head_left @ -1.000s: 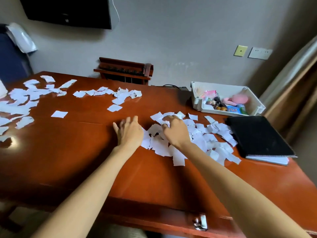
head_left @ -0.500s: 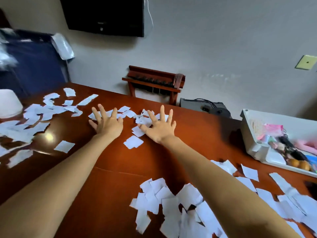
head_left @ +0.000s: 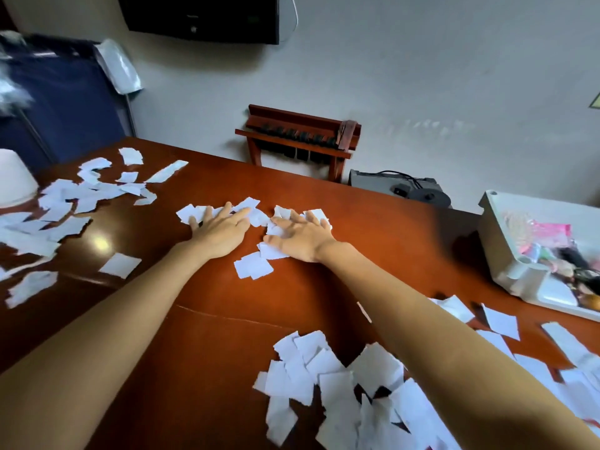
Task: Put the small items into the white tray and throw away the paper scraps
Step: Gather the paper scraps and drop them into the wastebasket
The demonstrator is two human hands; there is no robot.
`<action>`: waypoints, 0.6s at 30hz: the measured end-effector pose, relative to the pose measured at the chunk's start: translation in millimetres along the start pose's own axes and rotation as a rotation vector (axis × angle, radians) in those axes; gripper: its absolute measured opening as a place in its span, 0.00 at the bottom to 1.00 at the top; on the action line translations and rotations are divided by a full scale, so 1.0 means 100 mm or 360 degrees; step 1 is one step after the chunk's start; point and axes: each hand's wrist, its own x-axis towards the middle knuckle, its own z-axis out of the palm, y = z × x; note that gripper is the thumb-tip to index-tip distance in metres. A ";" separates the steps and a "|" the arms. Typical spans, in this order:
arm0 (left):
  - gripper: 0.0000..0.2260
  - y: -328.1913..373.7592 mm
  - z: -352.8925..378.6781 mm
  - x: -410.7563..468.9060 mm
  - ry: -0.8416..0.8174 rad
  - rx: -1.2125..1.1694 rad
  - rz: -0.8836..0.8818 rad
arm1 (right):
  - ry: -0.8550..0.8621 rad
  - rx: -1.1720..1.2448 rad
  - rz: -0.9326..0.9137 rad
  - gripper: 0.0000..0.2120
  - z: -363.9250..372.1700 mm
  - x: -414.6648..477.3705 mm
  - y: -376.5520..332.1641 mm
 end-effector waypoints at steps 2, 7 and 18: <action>0.21 0.06 0.04 -0.17 -0.0070 -0.0041 -0.0007 | -0.0016 0.0034 0.0014 0.28 0.01 -0.24 0.05; 0.21 0.38 0.26 -0.88 -0.0101 -0.0028 0.0125 | -0.0036 0.0020 0.0131 0.25 0.11 -0.91 0.21; 0.22 1.23 0.37 -1.95 -0.0106 -0.0358 0.0389 | 0.0628 0.0196 0.0457 0.22 0.06 -2.40 0.82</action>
